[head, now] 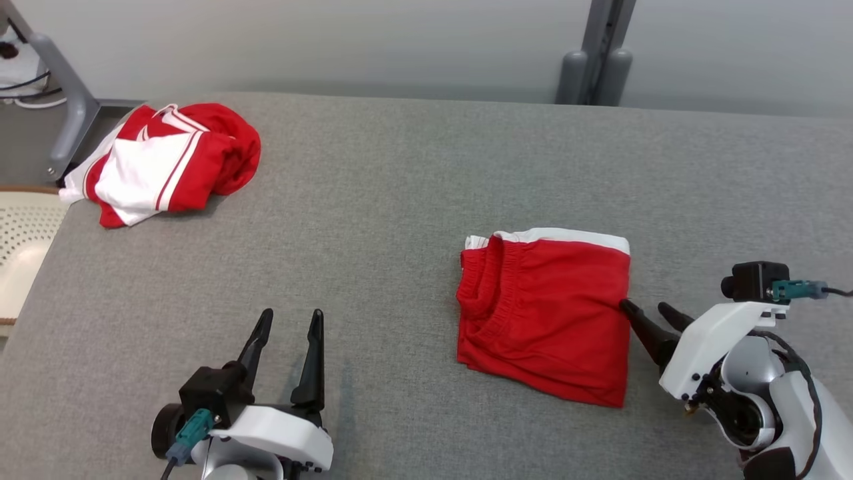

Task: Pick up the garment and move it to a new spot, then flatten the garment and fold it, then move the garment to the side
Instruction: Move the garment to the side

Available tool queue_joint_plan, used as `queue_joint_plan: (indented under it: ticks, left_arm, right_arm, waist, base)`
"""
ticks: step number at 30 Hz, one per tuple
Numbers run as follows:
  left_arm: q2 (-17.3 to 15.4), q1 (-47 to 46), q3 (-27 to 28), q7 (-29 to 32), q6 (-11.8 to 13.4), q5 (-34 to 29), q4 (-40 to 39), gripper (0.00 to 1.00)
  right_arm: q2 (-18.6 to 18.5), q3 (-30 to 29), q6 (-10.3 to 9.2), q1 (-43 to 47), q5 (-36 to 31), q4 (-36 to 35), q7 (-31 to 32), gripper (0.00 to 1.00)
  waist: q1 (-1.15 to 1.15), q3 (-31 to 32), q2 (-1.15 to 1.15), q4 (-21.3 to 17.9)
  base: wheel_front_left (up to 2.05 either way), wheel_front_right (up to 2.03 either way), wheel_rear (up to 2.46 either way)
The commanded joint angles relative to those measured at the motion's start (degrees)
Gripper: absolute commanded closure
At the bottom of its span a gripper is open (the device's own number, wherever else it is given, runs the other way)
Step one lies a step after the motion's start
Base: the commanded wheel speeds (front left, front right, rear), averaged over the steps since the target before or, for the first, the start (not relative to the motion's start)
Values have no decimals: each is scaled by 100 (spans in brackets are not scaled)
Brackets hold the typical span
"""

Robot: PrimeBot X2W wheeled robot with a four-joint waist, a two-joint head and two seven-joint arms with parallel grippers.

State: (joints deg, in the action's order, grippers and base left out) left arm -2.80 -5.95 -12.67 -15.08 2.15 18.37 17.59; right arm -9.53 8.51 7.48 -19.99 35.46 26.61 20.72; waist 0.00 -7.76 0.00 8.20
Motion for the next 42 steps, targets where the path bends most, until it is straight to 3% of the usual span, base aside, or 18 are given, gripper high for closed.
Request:
queue_joint_plan:
  ticks: [1, 13, 14, 15, 16, 18, 19, 30, 42]
  left_arm:
    - [-21, -82, -9, -12, 39, 50, -29, 0]
    - [-22, -178, -38, -12, 109, 134, -70, 0]
    - [-21, -184, -39, -12, 116, 133, -78, 0]
    - [-22, -189, -40, -12, 119, 126, -83, 0]
    - [-22, -190, -40, -12, 119, 124, -85, 0]
    - [-22, -194, -35, -12, 116, 115, -95, 0]
    - [-21, -205, -30, -12, 114, 107, -109, 0]
    - [-20, -322, 20, -12, 40, 149, -306, 0]
    - [-29, -525, 177, -11, -161, -369, -444, 0]
  right_arm:
    - [-33, 26, 3, -48, 137, 21, 167, 0]
    - [-85, 54, 3, -215, 476, 162, 880, 0]
    - [-77, 66, 3, -240, 469, 179, 892, 33]
    - [-74, 88, 3, -267, 451, 185, 887, 44]
    - [-75, 116, 3, -284, 438, 185, 867, 64]
    - [-89, 164, 3, -323, 426, 158, 793, 80]
    - [-108, 194, 3, -346, 422, 158, 775, 100]
    - [-601, 572, 2, -627, 466, 9, 462, 100]
    - [-898, 650, 2, -954, 542, 118, 6, 100]
  waist:
    - [0, -89, 0, 88]
    - [0, -250, 0, 245]
    - [0, -263, 0, 246]
    - [0, -274, 0, 245]
    - [0, -285, 0, 244]
    - [0, -309, 0, 234]
    - [0, -324, 0, 223]
    - [0, -600, 0, -199]
    - [0, -1003, 0, -1585]
  base:
    - [0, 0, 0]
    - [0, 0, 0]
    - [0, 0, 0]
    - [0, 0, 0]
    - [0, 0, 0]
    - [0, 0, 0]
    - [0, 0, 0]
    - [0, 0, 0]
    - [0, 0, 0]
